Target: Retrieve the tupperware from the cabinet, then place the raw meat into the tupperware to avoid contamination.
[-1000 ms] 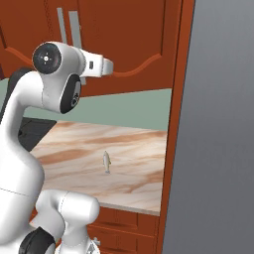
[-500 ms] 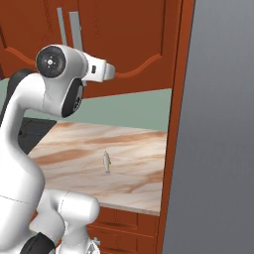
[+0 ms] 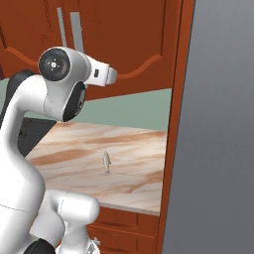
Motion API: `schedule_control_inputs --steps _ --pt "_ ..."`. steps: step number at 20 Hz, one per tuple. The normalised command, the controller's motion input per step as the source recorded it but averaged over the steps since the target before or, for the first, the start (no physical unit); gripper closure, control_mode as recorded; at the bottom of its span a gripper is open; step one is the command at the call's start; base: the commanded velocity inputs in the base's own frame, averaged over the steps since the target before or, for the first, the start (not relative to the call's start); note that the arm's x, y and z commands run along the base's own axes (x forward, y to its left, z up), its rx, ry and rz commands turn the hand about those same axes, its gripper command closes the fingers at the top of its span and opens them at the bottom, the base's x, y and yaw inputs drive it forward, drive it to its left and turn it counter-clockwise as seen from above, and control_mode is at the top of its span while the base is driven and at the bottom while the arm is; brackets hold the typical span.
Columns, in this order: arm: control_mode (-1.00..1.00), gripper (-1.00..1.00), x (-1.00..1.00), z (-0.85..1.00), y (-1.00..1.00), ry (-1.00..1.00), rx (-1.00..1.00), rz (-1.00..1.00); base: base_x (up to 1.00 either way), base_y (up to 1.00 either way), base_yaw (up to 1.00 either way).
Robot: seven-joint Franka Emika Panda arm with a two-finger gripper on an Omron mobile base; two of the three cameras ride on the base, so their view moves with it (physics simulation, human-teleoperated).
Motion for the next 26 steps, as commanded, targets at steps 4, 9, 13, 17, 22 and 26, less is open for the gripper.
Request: schedule_control_inputs --steps 4,9,13,17,22,26 --pt "-1.0 1.0 -0.03 0.0 -1.0 0.03 0.07 0.0 0.0 0.0 0.0" --pt "-1.0 1.0 0.0 0.0 -1.0 0.03 0.08 0.0 0.0 0.0 0.0" --pt "-1.0 1.0 0.0 0.0 -0.89 0.0 0.1 0.03 0.0 0.0 0.0" --pt "-1.0 1.0 0.01 0.0 -0.66 0.0 0.11 0.04 0.0 0.0 0.0" --pt "-1.0 1.0 0.06 0.0 -0.54 0.01 0.1 0.04 0.0 0.0 0.0" --pt "-1.0 1.0 0.13 0.0 -0.33 0.02 0.07 0.02 0.0 0.0 0.0"
